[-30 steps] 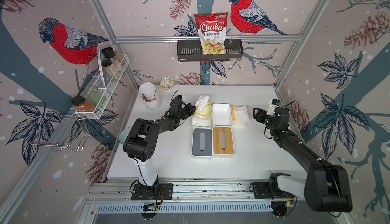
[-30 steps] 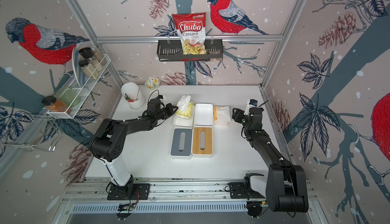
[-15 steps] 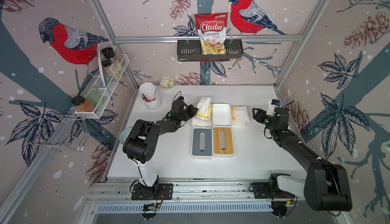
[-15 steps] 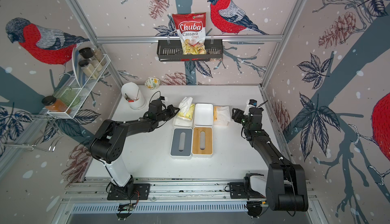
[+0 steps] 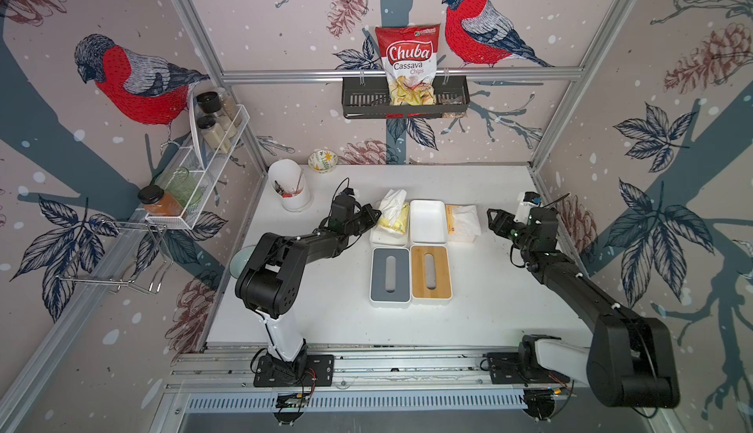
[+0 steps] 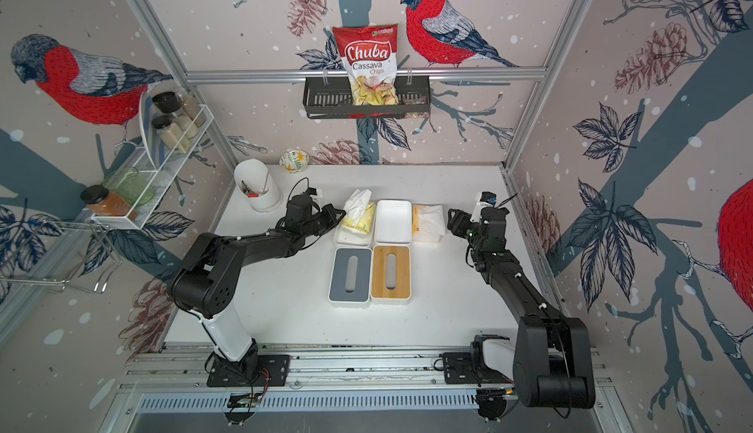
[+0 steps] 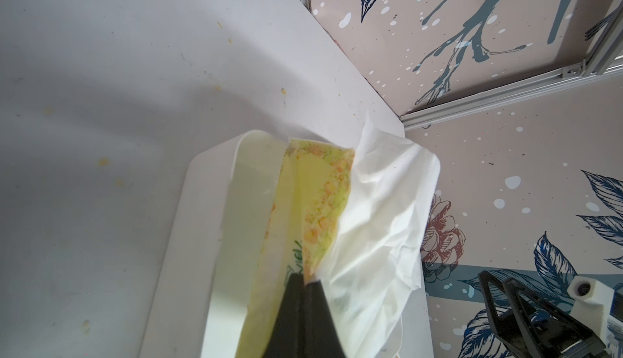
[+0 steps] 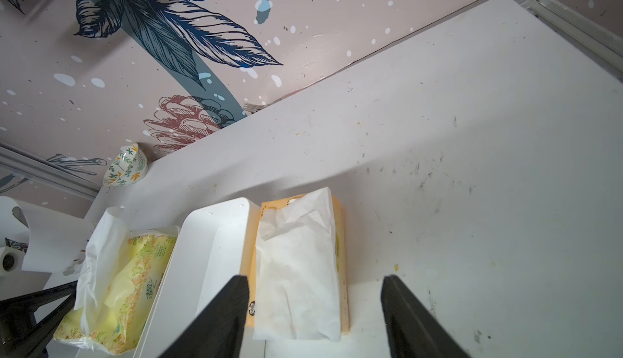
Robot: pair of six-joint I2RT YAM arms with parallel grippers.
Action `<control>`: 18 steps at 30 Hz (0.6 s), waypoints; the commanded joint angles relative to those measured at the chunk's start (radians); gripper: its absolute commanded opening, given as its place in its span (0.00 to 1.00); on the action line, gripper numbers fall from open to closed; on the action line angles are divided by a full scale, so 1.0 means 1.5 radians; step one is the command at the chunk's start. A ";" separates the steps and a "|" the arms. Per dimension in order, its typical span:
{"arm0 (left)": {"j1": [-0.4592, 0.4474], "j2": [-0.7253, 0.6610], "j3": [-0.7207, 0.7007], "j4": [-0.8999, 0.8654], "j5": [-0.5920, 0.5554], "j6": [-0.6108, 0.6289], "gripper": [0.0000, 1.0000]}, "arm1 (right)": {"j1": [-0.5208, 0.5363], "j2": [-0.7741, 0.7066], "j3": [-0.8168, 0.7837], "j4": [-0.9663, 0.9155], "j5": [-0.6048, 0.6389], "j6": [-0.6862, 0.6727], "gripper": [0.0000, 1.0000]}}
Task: Put the tissue paper into the tissue box
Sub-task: Place the paper towel in the tissue box.
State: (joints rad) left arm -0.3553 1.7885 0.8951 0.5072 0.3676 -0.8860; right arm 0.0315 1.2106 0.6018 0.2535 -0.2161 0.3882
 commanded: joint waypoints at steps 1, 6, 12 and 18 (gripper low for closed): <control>-0.004 -0.004 0.000 0.010 -0.009 0.003 0.09 | 0.000 0.000 0.006 0.010 -0.007 -0.002 0.68; -0.006 -0.014 -0.001 -0.010 -0.023 0.013 0.16 | 0.000 0.002 0.007 0.008 -0.008 -0.002 0.68; -0.013 -0.021 0.007 -0.033 -0.038 0.026 0.40 | 0.000 0.001 0.008 0.006 -0.011 -0.003 0.68; -0.025 -0.046 0.031 -0.088 -0.076 0.059 0.57 | 0.001 0.001 0.008 0.006 -0.011 -0.003 0.68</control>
State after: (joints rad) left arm -0.3824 1.7420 0.9207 0.4179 0.3016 -0.8448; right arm 0.0315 1.2114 0.6071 0.2535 -0.2199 0.3882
